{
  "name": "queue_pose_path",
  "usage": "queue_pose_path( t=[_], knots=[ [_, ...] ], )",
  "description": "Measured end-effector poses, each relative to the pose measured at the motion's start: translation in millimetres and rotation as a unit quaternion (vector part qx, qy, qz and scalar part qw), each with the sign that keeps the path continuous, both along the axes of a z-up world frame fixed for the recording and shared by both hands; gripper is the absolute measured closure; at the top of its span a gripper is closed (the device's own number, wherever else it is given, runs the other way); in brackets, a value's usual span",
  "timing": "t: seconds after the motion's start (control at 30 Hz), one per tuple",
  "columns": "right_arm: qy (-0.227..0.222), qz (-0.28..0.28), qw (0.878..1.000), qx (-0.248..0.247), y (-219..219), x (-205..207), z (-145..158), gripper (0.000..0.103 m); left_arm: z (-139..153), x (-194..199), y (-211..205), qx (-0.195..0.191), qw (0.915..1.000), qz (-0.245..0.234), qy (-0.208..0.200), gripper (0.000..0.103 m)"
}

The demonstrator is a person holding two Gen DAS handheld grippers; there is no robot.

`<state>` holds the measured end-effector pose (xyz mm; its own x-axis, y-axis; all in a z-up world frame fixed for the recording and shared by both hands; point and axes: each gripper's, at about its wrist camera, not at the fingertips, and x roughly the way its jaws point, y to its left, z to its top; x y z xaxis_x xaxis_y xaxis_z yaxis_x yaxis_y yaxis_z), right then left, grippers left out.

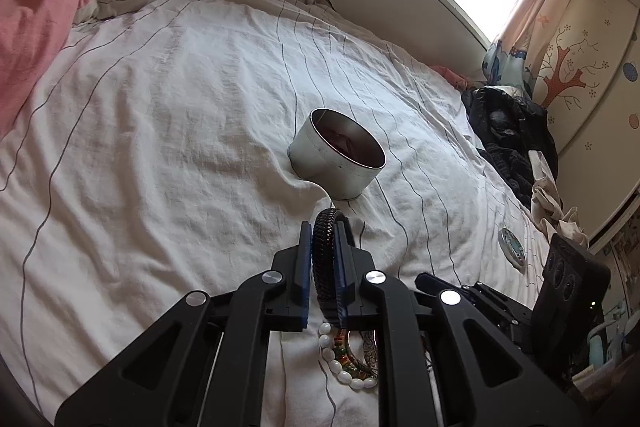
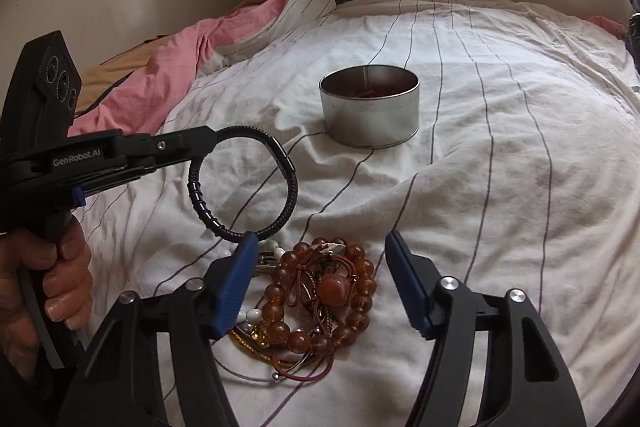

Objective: Organize jewelry
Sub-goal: 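Grasp the black braided bracelet with the left tool and lift it, then grasp the brown bead bracelet with the right tool while the left tool holds the black bracelet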

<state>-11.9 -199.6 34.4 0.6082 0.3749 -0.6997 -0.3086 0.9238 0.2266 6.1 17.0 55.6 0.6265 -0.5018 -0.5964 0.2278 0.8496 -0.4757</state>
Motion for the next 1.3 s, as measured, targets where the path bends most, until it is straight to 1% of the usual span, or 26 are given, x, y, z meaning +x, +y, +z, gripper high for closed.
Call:
queue_pose_path(
  t=[0.07,0.1,0.13,0.2,0.23,0.3,0.4,0.5,0.57,0.63,0.7,0.73,0.77,0.83,0.93,1.07,1.17,1.27,1.3],
  knots=[
    [0.016,0.004,1.0,0.001,1.1,4.5,-5.6,0.049,-0.2,0.3,0.1,0.001,1.0,0.001,0.0,0.093],
    [0.022,0.004,1.0,0.002,1.4,5.2,-7.9,0.055,-1.0,1.4,-0.4,0.005,1.0,0.001,0.002,0.093],
    [0.024,0.006,1.0,0.003,1.5,5.2,-8.5,0.058,-2.3,1.8,-0.8,0.01,0.9999,0.002,0.005,0.093],
    [0.02,0.008,1.0,0.001,2.1,2.2,-7.6,0.077,-5.7,3.6,-0.7,0.017,0.9998,0.003,0.012,0.093],
    [0.018,0.009,1.0,-0.001,2.8,0.6,-7.4,0.08,-7.2,4.3,-0.8,0.022,0.9996,0.004,0.016,0.093],
    [0.015,0.011,1.0,-0.001,2.6,-0.3,-6.3,0.093,-10.5,5.7,-1.4,0.034,0.9992,0.007,0.021,0.093],
    [0.01,0.004,1.0,0.015,-4.9,-3.6,-4.0,0.098,-14.3,7.0,-2.3,0.05,0.9983,0.011,0.029,0.093],
    [0.009,-0.003,0.999,0.053,-17.5,-7.2,-0.5,0.098,-20.1,8.0,-2.6,0.06,0.9974,0.014,0.039,0.093],
    [0.007,-0.009,0.996,0.088,-27.8,-9.4,2.3,0.098,-23.6,9.3,-3.7,0.067,0.9966,0.014,0.046,0.092],
    [0.003,-0.014,0.993,0.121,-35.6,-10.5,7.0,0.097,-27.6,10.5,-5.0,0.07,0.9961,0.013,0.052,0.085],
    [-0.003,-0.016,0.989,0.15,-44.0,-11.0,12.4,0.097,-31.1,11.4,-7.3,0.071,0.9958,0.011,0.056,0.075],
    [-0.006,-0.019,0.987,0.158,-47.3,-11.1,15.1,0.097,-32.8,11.8,-9.1,0.075,0.9955,0.009,0.057,0.073],
    [-0.009,-0.024,0.986,0.162,-50.3,-11.6,17.1,0.097,-33.9,12.2,-11.0,0.08,0.9951,0.008,0.057,0.072],
    [-0.013,-0.037,0.986,0.162,-56.8,-12.4,18.4,0.098,-35.3,12.3,-14.6,0.092,0.9942,0.005,0.056,0.072],
    [-0.015,-0.06,0.983,0.174,-70.4,-11.0,18.1,0.097,-35.5,12.1,-17.6,0.104,0.9932,0.002,0.052,0.072],
    [-0.026,-0.079,0.978,0.192,-86.8,-11.6,23.4,0.097,-36.5,13.3,-16.0,0.104,0.9931,0.002,0.054,0.072],
    [-0.019,-0.088,0.978,0.188,-92.3,-10.7,18.7,0.097,-37.1,13.9,-16.3,0.106,0.9929,0.002,0.055,0.072],
    [-0.015,-0.092,0.975,0.2,-96.1,-10.6,15.9,0.097,-37.6,13.8,-18.2,0.111,0.9924,0.0,0.054,0.072],
    [-0.014,-0.096,0.977,0.189,-95.6,-10.1,16.5,0.097,-38.0,13.7,-19.5,0.114,0.9921,-0.001,0.054,0.072]
  ],
)
